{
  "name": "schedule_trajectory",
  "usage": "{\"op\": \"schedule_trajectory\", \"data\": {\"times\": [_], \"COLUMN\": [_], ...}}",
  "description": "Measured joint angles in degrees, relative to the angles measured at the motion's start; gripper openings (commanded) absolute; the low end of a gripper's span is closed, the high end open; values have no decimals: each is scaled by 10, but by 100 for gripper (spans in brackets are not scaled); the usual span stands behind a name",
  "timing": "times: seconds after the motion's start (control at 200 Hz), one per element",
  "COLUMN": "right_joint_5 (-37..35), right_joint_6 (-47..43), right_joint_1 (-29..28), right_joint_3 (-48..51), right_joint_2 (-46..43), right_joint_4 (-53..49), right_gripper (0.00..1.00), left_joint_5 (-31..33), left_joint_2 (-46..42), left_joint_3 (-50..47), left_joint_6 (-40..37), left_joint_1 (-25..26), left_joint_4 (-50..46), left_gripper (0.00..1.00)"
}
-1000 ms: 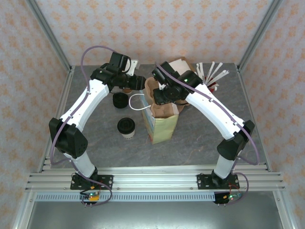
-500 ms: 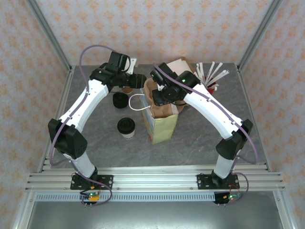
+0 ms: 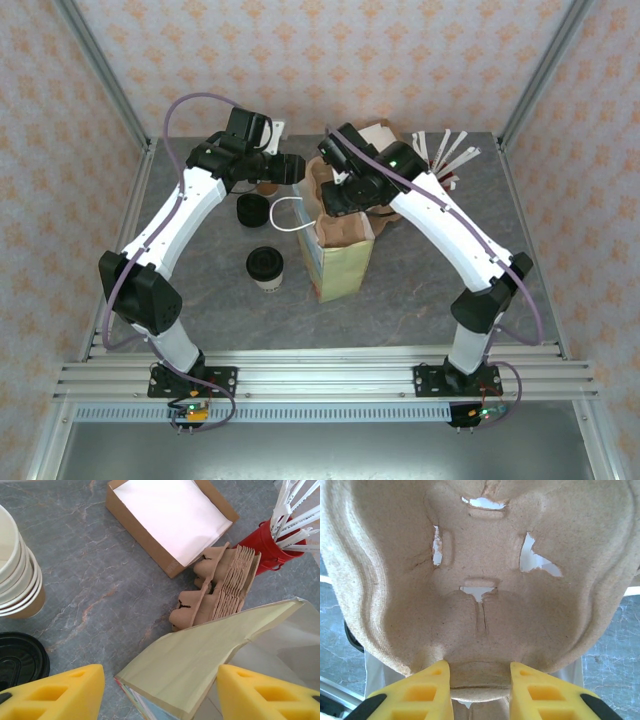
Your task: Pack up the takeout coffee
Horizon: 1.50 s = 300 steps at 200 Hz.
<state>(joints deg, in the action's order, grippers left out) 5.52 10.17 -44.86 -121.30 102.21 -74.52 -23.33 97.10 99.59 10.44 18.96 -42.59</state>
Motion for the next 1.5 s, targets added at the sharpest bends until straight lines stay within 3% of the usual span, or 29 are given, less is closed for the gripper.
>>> {"op": "schedule_trajectory", "data": {"times": [1.501], "right_joint_5": [-17], "right_joint_6": [-23], "right_joint_1": [-13], "right_joint_3": [-7], "right_joint_2": [70], "right_joint_4": [-58], "right_gripper": [28], "left_joint_5": [11], "left_joint_2": [0], "left_joint_3": [0], "left_joint_6": [-3], "left_joint_1": [0], "left_joint_4": [0], "left_gripper": [60]}}
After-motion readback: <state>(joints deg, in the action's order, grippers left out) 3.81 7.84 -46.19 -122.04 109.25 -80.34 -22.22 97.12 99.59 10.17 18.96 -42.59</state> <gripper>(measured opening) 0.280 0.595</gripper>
